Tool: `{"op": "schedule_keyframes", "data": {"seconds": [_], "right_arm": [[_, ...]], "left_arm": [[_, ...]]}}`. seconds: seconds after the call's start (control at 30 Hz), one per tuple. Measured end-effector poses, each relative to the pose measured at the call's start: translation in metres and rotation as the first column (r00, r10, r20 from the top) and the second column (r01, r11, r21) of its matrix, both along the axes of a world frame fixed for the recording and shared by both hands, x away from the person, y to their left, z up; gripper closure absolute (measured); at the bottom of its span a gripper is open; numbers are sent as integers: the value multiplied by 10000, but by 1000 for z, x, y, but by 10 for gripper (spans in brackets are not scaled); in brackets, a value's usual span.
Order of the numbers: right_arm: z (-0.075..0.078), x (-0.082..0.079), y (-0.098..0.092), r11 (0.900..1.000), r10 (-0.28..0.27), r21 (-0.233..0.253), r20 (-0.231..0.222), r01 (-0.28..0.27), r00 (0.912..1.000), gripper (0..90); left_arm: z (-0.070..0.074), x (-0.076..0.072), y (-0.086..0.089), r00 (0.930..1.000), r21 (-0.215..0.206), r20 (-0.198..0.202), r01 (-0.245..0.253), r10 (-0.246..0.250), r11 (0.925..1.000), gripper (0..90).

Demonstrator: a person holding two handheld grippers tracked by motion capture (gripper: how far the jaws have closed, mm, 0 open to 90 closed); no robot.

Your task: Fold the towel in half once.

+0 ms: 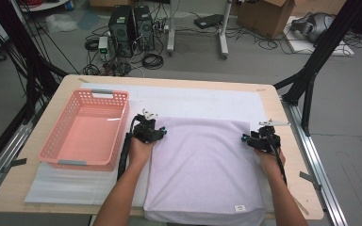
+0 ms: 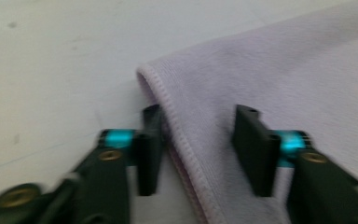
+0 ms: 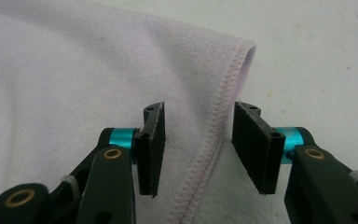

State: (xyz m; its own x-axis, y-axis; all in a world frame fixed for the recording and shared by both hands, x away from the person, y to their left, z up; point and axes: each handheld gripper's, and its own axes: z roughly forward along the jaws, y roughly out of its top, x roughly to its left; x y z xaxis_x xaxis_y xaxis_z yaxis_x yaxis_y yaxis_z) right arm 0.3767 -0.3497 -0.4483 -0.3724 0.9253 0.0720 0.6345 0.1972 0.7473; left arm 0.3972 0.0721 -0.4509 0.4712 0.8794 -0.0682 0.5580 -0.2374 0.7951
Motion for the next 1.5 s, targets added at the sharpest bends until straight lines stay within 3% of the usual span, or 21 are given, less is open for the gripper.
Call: {"op": "schedule_keyframes", "data": {"seconds": [0.03, 0.1, 0.13, 0.17, 0.33, 0.37, 0.47, 0.53, 0.6, 0.67, 0.7, 0.73, 0.77, 0.87, 0.93, 1.07, 1.23, 1.37, 1.5], "right_arm": [[0, 0, 0, 10000, 22, -11, 5, -22, 10000, 555], [0, 0, -2, 10000, 15, 81, -16, -14, 10000, 619], [0, 0, -4, 9998, 39, 194, -53, -38, 10000, 702], [0, 0, -6, 9983, 173, 560, -194, -162, 9997, 842], [-3, 5, -16, 9812, 266, 1927, -728, -121, 9970, 862], [-2, 6, -16, 9835, 252, 1806, -628, -134, 9977, 864], [4, 7, -12, 9864, 175, 1635, -44, -166, 9998, 866], [11, 9, -10, 9887, 130, 1492, 292, -173, 9995, 866], [17, 13, -9, 9901, -7, 1399, 571, -73, 9984, 866], [23, 18, -8, 9894, -93, 1454, 830, -29, 9965, 866], [25, 20, -7, 9896, -121, 1438, 923, -13, 9957, 866], [27, 24, -6, 9905, -108, 1377, 1030, -35, 9946, 866], [29, 26, -5, 9918, -109, 1280, 1148, -39, 9933, 866], [32, 37, -3, 9924, -255, 1223, 1270, 99, 9916, 865], [34, 44, -2, 9916, -394, 1278, 1395, 215, 9894, 865], [38, 58, -1, 9917, -531, 1242, 1499, 345, 9873, 864], [40, 70, 3, 9918, -644, 1185, 1396, 479, 9881, 860], [37, 71, 7, 9884, -700, 1430, 1322, 509, 9887, 719], [40, 68, 9, 9885, -548, 1466, 1220, 366, 9910, 646]], "left_arm": [[0, -1, -2, 10000, -57, -6, 94, -94, 9999, 768], [0, 0, -2, 9997, -362, -207, -163, 155, 9992, 816], [0, 1, 0, 9986, -734, -450, -327, 294, 9968, 823], [-1, 2, 3, 9971, -1083, -641, -481, 414, 9929, 828], [-1, 7, 11, 9894, -2087, -1158, -1100, 871, 9718, 843], [-1, 8, 12, 9886, -2138, -1132, -1217, 992, 9693, 843], [6, 12, 11, 9905, -2028, -937, -1179, 1006, 9721, 844], [11, 12, 12, 9907, -2321, -508, -1346, 1262, 9633, 844], [15, 17, 14, 9888, -2142, -629, -1457, 1352, 9659, 844], [20, 22, 16, 9892, -2311, -512, -1454, 1372, 9620, 844], [22, 24, 16, 9884, -2438, -266, -1512, 1492, 9580, 844], [23, 27, 17, 9879, -2599, -264, -1541, 1525, 9533, 844], [24, 30, 18, 9883, -2554, -247, -1517, 1503, 9549, 844], [28, 40, 18, 9893, -2736, -23, -1412, 1462, 9514, 844], [36, 52, 18, 9908, -2622, 98, -1279, 1352, 9565, 843], [45, 67, 19, 9900, -2713, 353, -1218, 1363, 9548, 842], [41, 71, 18, 9904, -2673, 274, -1236, 1358, 9557, 825], [38, 67, 18, 9935, -2988, -36, -1099, 1140, 9480, 631], [37, 62, 19, 9987, -3022, -180, -510, 477, 9519, 538]]}}
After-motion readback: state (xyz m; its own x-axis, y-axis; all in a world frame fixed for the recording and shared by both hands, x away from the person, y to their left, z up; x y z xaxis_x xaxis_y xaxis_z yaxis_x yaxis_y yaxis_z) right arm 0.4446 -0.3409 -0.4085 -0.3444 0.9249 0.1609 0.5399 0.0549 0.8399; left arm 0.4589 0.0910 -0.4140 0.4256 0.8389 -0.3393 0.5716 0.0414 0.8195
